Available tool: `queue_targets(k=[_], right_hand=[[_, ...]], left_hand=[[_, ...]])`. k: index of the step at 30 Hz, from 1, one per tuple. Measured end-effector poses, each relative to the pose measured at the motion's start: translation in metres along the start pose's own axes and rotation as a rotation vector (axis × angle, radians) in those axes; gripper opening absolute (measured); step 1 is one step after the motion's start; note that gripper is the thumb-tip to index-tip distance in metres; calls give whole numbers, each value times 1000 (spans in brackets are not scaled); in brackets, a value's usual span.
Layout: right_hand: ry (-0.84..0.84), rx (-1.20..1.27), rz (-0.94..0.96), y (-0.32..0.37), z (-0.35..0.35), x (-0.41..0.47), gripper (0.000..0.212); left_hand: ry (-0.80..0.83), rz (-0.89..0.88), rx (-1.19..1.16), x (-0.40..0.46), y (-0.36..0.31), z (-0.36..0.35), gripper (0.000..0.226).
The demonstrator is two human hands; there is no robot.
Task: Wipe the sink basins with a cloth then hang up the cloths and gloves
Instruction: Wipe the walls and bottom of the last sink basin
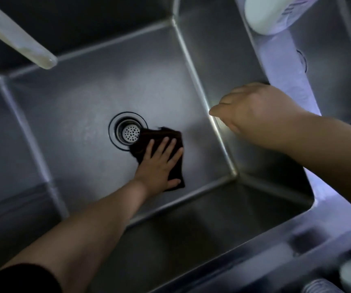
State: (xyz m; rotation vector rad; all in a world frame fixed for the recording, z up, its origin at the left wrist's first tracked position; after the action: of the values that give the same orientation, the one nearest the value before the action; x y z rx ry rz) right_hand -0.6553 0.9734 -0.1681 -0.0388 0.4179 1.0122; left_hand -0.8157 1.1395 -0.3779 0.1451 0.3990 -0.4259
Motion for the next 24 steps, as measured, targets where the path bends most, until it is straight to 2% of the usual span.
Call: queue_targets(k=[4, 7, 12, 15, 19, 24], right_hand=[[-40, -19, -23, -3, 1, -1, 22], [-68, -12, 15, -4, -3, -1, 7], [-95, 17, 42, -2, -2, -2, 20], [-113, 29, 59, 0, 0, -4, 25], [-163, 54, 82, 0, -1, -4, 20], [-171, 55, 89, 3, 1, -5, 24]], left_hand=[[-54, -173, -14, 56, -46, 27, 68], [-85, -294, 76, 74, -67, 33, 61], [-104, -554, 148, 61, -68, 23, 58], [-109, -628, 134, 42, -60, 16, 53], [-120, -588, 162, 5, -33, 1, 54], [-132, -275, 122, -69, 2, -9, 66]])
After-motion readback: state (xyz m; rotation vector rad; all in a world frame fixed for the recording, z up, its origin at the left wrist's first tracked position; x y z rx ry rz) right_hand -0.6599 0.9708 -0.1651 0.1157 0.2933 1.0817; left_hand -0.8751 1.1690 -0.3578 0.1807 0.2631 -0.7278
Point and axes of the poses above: each hand's wrist, its own x-axis towards the middle knuckle, its own z-axis out of the back of the hand, y = z × x, the point moved 1 cm from there along x, towards the middle knuckle, and after that the axes turned 14 degrees about x, right-handed, at the moved point
